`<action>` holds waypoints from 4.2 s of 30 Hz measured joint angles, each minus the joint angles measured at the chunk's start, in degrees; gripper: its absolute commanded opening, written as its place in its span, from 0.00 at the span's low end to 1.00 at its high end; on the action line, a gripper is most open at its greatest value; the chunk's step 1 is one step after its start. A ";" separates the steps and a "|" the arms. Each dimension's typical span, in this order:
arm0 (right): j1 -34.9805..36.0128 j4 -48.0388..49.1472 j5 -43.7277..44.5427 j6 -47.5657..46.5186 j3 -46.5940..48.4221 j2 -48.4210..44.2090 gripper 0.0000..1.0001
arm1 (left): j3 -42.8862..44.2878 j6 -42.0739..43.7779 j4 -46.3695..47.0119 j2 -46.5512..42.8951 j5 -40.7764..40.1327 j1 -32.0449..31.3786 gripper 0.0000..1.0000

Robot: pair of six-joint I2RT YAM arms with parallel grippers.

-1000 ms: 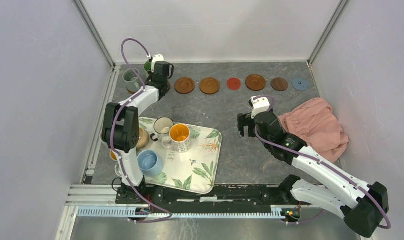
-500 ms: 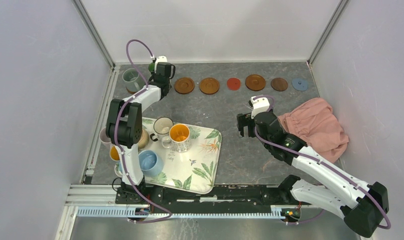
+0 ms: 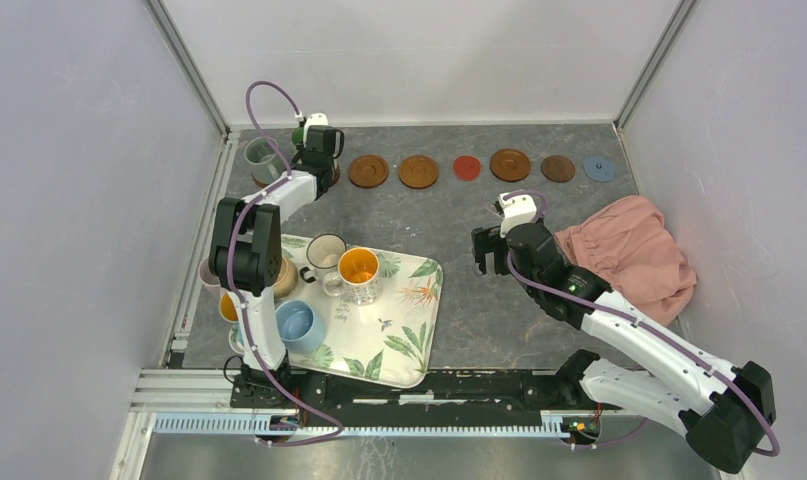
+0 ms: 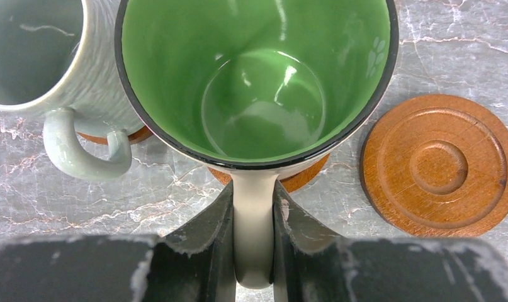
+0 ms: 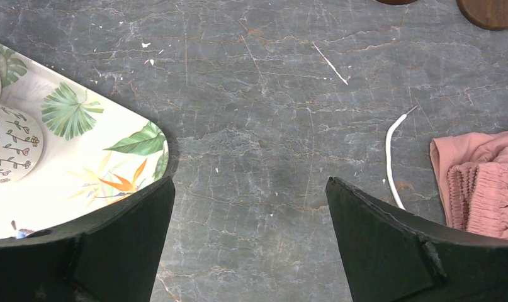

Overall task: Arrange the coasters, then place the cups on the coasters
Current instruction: Place the cup on the coaster, then pick up the cup from the tray.

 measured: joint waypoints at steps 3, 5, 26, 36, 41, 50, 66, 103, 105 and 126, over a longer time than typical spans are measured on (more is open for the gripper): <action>0.00 0.04 -0.04 0.00 0.00 0.07 0.98 | -0.83 0.00 0.33 0.00 0.26 0.00 0.02; 0.00 0.07 -0.17 0.00 0.00 0.15 0.98 | -1.60 -0.02 0.44 0.00 0.22 0.00 0.02; 0.00 0.09 -1.11 -0.17 0.00 0.42 0.98 | -4.39 -0.02 4.63 -0.20 0.04 0.02 0.12; 0.00 0.31 -1.57 -0.20 -0.07 0.42 0.98 | -5.46 -0.04 4.61 -1.14 0.07 0.00 0.32; 0.00 0.48 -1.73 -0.24 -0.20 0.33 0.98 | -6.27 -0.02 4.57 -2.27 -0.22 0.00 0.42; 0.00 0.57 -1.77 -0.42 -0.46 -0.48 0.98 | -6.56 -0.02 4.50 -6.05 -0.33 0.02 0.66; 0.00 2.12 -1.92 -0.90 -1.66 -0.39 0.98 | -14.62 -4.68 -2.73 -23.74 4.48 -1.77 1.00; 0.00 7.39 3.39 3.82 -5.01 0.90 0.98 | -40.44 -26.43 -28.59 -67.17 12.15 -25.03 1.00; 0.00 7.52 3.45 4.17 -5.01 1.27 0.98 | -41.00 -26.86 -28.65 -67.23 12.15 -25.24 1.00; 0.00 7.61 3.45 4.70 -5.16 1.62 0.98 | -42.05 -27.10 -27.26 -65.26 9.92 -25.88 1.00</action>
